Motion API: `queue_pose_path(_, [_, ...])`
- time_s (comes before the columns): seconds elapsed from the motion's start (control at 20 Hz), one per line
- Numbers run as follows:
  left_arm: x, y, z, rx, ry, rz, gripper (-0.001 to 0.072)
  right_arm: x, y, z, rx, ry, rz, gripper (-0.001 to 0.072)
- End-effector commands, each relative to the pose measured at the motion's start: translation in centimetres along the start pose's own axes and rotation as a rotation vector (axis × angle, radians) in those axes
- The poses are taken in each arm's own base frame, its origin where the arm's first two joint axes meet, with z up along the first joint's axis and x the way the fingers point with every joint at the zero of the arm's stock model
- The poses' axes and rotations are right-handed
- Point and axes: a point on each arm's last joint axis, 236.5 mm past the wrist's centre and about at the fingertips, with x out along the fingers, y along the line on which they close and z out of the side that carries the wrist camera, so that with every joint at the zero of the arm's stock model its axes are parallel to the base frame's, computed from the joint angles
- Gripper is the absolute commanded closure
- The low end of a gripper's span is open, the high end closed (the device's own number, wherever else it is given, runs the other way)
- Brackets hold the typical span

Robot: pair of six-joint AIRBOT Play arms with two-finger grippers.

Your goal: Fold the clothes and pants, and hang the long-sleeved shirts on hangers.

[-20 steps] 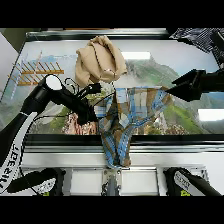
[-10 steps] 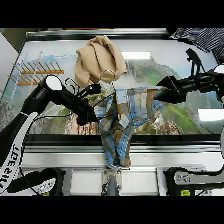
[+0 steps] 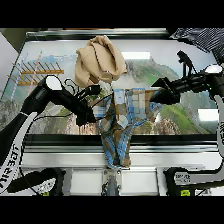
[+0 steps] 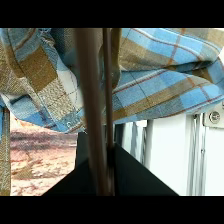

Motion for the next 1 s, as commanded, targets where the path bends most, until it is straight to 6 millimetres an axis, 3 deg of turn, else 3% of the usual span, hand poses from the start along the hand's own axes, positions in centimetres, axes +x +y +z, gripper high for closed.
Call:
queue_pose_path(0.0, [0.0,0.0,0.3,0.000,-0.012,0.002,0.0696,0.1,0.1,0.0,0.001,0.000,0.009,0.0092])
queue_pose_path(0.35, [0.0,0.1,0.3,0.000,-0.014,0.006,0.0696,0.1,0.3,1.3,0.001,-0.053,0.016,0.0097])
queue_pose_path(0.4, [0.0,0.1,0.3,0.000,-0.013,0.006,0.0696,0.1,0.3,1.3,0.001,-0.053,0.016,0.0145])
queue_pose_path(0.5, [0.0,0.1,0.3,0.000,-0.014,0.006,0.0696,0.1,0.3,1.3,0.001,-0.053,0.016,0.0605])
queue_pose_path(0.55, [0.0,0.1,0.3,0.000,-0.014,0.006,0.0696,0.1,0.3,1.2,0.000,-0.053,0.016,0.0692])
queue_pose_path(0.7, [0.0,0.4,0.1,0.001,-0.002,0.019,0.0695,0.1,0.3,1.3,0.001,-0.053,0.018,0.0696])
queue_pose_path(0.75, [0.0,0.7,-0.8,0.002,0.034,0.029,0.0611,0.1,0.3,1.3,0.001,-0.053,0.018,0.0696])
queue_pose_path(0.8, [0.0,0.9,-1.1,-0.038,0.046,0.041,0.0259,0.1,0.3,1.3,0.001,-0.053,0.015,0.0697])
queue_pose_path(0.85, [-0.1,1.1,-1.0,-0.079,0.042,0.050,0.0205,0.1,0.3,1.3,0.001,-0.054,0.015,0.0697])
queue_pose_path(0.95, [-0.1,1.2,-1.0,-0.155,0.041,0.054,0.0196,0.1,0.3,1.3,0.001,-0.054,0.014,0.0698])
